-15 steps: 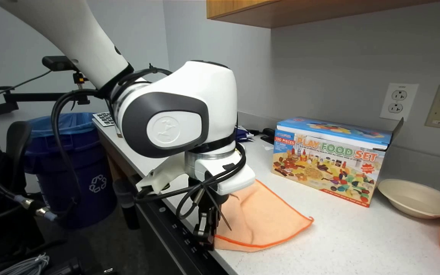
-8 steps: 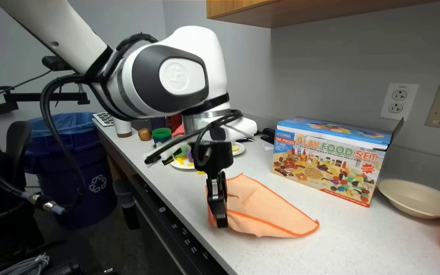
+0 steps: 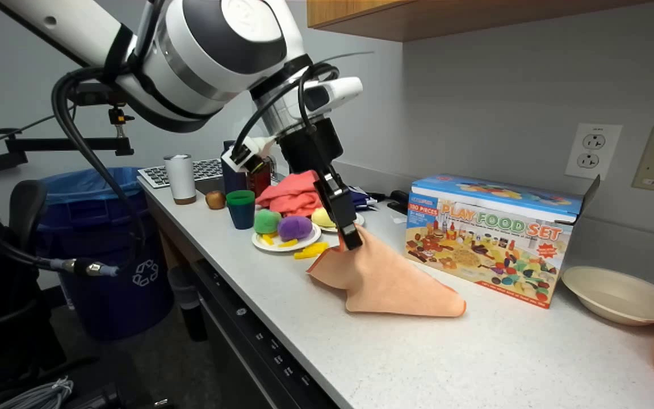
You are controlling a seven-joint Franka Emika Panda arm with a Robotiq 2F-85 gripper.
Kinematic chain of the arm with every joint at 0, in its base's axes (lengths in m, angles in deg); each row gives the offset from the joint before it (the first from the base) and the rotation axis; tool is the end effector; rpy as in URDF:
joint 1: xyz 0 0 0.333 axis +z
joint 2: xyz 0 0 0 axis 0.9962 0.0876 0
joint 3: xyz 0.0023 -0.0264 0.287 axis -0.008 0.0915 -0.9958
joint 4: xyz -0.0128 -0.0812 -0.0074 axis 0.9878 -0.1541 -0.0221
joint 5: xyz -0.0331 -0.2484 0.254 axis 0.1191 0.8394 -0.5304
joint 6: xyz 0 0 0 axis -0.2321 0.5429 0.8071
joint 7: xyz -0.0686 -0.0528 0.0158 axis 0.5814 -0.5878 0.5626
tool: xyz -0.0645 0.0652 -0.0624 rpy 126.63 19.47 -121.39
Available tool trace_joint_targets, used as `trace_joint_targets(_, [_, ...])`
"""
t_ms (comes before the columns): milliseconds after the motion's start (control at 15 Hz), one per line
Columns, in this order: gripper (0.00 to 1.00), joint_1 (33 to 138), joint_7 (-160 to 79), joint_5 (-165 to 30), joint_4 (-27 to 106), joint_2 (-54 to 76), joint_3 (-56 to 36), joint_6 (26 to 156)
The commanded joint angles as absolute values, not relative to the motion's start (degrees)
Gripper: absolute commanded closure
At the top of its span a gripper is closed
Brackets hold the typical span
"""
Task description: Scrunch the orange towel
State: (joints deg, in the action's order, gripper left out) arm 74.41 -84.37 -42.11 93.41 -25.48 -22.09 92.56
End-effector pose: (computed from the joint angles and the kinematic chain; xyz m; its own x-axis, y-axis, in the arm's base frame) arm 0.4139 -0.0240 0.4011 0.8118 -0.4463 0.3766 -0.5467 -0.8074 0.2217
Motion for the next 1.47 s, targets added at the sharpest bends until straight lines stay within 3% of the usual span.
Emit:
trace_joint_targets(0, [0.99,74.00,-86.04,-37.47,91.25,-25.86,-23.01,93.35])
trace_joint_targets(600, [0.99,74.69,-91.76,-29.95,87.23,-25.86,-22.77,100.15])
trace_joint_targets(1400, [0.99,79.31,-86.71,-40.12,84.93,-25.75,-23.02,106.18])
